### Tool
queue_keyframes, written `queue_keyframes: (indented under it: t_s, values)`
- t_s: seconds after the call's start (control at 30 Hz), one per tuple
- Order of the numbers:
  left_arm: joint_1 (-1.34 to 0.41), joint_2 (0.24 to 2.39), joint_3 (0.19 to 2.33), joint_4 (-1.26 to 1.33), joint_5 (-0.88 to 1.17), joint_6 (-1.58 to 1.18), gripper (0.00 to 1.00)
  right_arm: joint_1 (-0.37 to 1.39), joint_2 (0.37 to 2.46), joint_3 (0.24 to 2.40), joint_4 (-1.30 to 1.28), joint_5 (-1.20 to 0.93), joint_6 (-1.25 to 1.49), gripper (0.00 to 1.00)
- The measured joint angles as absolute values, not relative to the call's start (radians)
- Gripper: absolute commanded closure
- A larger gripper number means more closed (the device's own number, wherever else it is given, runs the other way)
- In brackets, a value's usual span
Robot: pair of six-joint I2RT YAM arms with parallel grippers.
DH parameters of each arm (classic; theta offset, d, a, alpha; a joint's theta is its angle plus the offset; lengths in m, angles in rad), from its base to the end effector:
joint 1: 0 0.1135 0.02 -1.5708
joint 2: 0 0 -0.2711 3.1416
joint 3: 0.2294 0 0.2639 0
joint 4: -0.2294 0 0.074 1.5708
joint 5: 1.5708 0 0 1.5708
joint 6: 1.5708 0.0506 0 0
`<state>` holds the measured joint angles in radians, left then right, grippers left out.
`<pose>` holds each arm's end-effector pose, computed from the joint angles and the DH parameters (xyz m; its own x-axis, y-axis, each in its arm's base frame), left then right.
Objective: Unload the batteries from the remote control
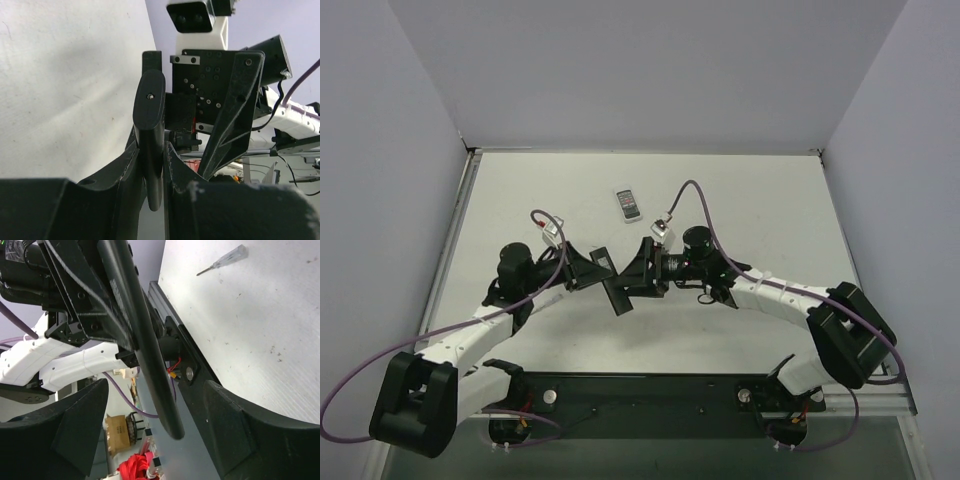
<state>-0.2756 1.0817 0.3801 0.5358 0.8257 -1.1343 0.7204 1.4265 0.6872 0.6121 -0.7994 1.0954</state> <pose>0.2155 -0.0996 0.2149 -0.8665 -0.3935 -0.3070 0.2290 0.2331 -0.9451 0.2164 0.2382 0.2391 -0.9277 0.0104 -0.3731 -0.3703 0.0995 0.9236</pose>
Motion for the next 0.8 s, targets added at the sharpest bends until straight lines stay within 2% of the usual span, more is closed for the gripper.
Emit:
queue_keyframes:
  t_s: [0.03, 0.13, 0.17, 0.23, 0.37, 0.53, 0.67, 0.8]
  values:
    - [-0.287, 1.081, 0.38, 0.537, 0.826, -1.138, 1.0, 0.72, 1.439, 0.693, 0.625, -0.809, 1.099, 0.32]
    - [-0.314, 1.08, 0.379, 0.54, 0.823, -1.143, 1.0, 0.72, 1.482, 0.696, 0.672, -0.823, 1.134, 0.47]
    - [-0.32, 1.08, 0.377, 0.543, 0.822, -1.146, 1.0, 0.72, 1.496, 0.695, 0.689, -0.825, 1.149, 0.55]
    - [-0.331, 1.081, 0.373, 0.558, 0.817, -1.153, 1.0, 0.721, 1.52, 0.691, 0.733, -0.826, 1.183, 0.6]
    - [-0.334, 1.081, 0.353, 0.571, 0.798, -1.165, 1.0, 0.735, 1.545, 0.65, 0.852, -0.832, 1.257, 0.78]
    - [-0.334, 1.081, 0.346, 0.561, 0.797, -1.171, 1.0, 0.748, 1.55, 0.595, 0.97, -0.812, 1.306, 0.79]
    - [-0.328, 1.081, 0.346, 0.556, 0.802, -1.17, 1.0, 0.757, 1.55, 0.57, 1.018, -0.783, 1.325, 0.86]
    - [-0.317, 1.083, 0.347, 0.548, 0.809, -1.168, 1.0, 0.765, 1.55, 0.556, 1.044, -0.76, 1.33, 0.85]
